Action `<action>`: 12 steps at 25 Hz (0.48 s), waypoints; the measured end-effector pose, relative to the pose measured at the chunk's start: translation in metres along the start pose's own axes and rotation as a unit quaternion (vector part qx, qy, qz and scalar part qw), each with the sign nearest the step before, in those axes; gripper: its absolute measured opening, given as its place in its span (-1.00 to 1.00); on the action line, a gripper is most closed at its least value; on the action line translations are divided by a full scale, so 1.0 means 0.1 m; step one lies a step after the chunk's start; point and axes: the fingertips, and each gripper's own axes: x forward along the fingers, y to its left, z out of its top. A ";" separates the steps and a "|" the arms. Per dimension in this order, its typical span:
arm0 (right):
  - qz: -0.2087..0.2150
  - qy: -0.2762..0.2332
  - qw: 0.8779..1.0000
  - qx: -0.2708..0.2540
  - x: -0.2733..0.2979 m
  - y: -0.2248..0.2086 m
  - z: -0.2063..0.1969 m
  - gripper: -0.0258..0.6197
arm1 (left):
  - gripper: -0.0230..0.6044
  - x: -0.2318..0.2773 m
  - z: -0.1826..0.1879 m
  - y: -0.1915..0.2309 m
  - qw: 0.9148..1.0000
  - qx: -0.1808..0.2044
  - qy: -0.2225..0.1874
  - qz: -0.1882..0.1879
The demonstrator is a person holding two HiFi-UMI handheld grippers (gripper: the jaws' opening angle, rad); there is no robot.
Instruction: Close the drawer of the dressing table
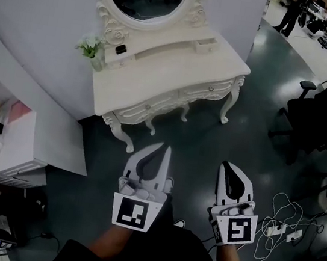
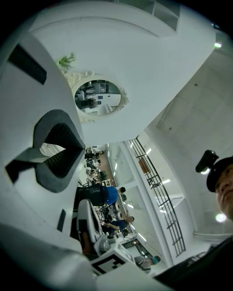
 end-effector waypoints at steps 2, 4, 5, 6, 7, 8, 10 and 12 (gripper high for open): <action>0.000 -0.003 1.000 -0.005 0.10 -0.04 0.00 -0.92 | -0.92 0.10 -0.02 0.05 1.000 0.000 0.001 -0.004; -0.002 -0.003 1.000 -0.007 0.19 -0.09 -0.01 -0.92 | -0.92 0.20 -0.03 0.09 1.000 0.001 0.001 -0.008; -0.004 -0.002 1.000 -0.009 0.23 -0.11 -0.02 -0.92 | -0.92 0.25 -0.04 0.11 1.000 0.001 0.000 -0.009; -0.006 -0.002 1.000 -0.010 0.28 -0.14 -0.02 -0.92 | -0.92 0.29 -0.04 0.13 1.000 0.002 0.000 -0.011; -0.007 -0.001 1.000 -0.010 0.33 -0.16 -0.03 -0.92 | -0.92 0.34 -0.05 0.16 1.000 0.001 0.000 -0.012; -0.008 -0.001 1.000 -0.009 0.39 -0.17 -0.03 -0.92 | -0.92 0.39 -0.06 0.20 1.000 0.000 0.000 -0.012; -0.006 -0.002 1.000 -0.009 0.50 -0.18 -0.01 -0.92 | -0.92 0.48 -0.07 0.27 1.000 -0.001 0.001 -0.014; -0.003 -0.004 1.000 -0.012 0.61 -0.19 0.01 -0.92 | -0.92 0.58 -0.07 0.34 1.000 -0.003 0.001 -0.017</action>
